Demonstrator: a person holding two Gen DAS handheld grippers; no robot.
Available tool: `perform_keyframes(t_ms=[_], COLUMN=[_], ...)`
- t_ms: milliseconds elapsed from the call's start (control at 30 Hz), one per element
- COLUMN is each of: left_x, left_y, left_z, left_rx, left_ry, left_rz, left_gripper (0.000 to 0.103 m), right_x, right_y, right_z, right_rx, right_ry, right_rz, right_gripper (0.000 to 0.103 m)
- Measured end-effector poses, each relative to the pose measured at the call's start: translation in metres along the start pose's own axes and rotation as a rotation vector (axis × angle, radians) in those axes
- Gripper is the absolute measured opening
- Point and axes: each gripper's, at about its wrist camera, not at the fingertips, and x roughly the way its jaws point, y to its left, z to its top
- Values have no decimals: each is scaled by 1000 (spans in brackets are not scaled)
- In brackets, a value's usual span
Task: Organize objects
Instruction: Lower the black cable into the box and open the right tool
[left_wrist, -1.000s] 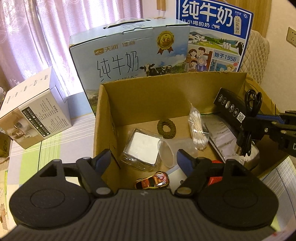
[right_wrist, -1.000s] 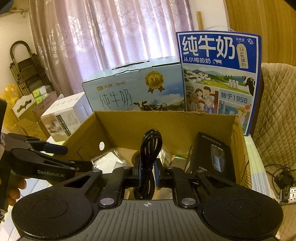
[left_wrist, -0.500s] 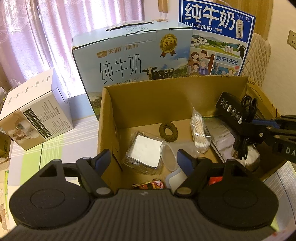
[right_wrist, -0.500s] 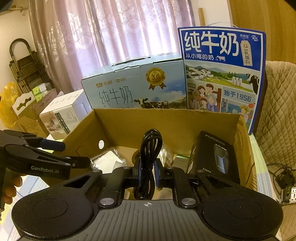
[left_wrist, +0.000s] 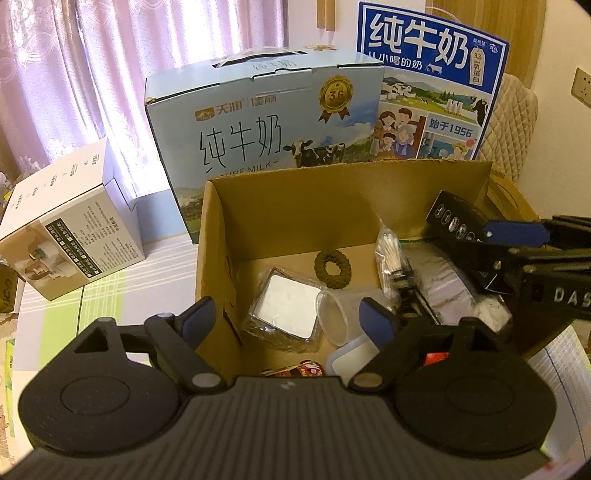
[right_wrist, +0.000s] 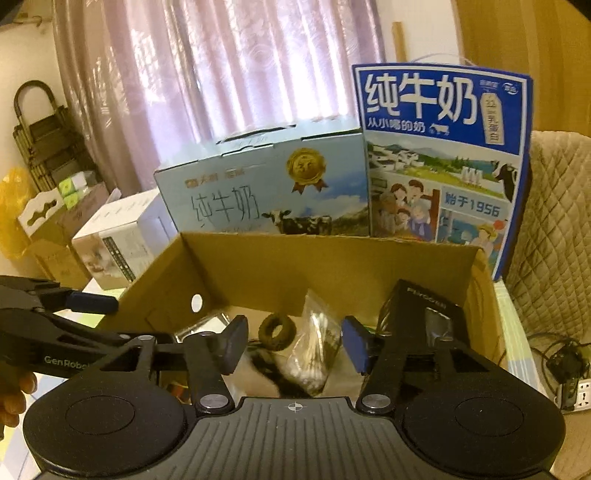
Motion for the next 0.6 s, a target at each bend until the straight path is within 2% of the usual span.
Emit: perform_keyframes(t_ms=[400,600], left_x=[-24,-51], left_y=[1,-3], left_z=[-6,-18], left_rx=[-41,-71], left_ry=[-17,-38], left_rz=[1,0], left_gripper=[96,99], right_x=[-35,-63], right_y=[-4,0], right_z=[-13,-27], right_rx=[39,31], right_ry=[-9,-15], right_rz=[-1,-4], right_gripper=[70,73])
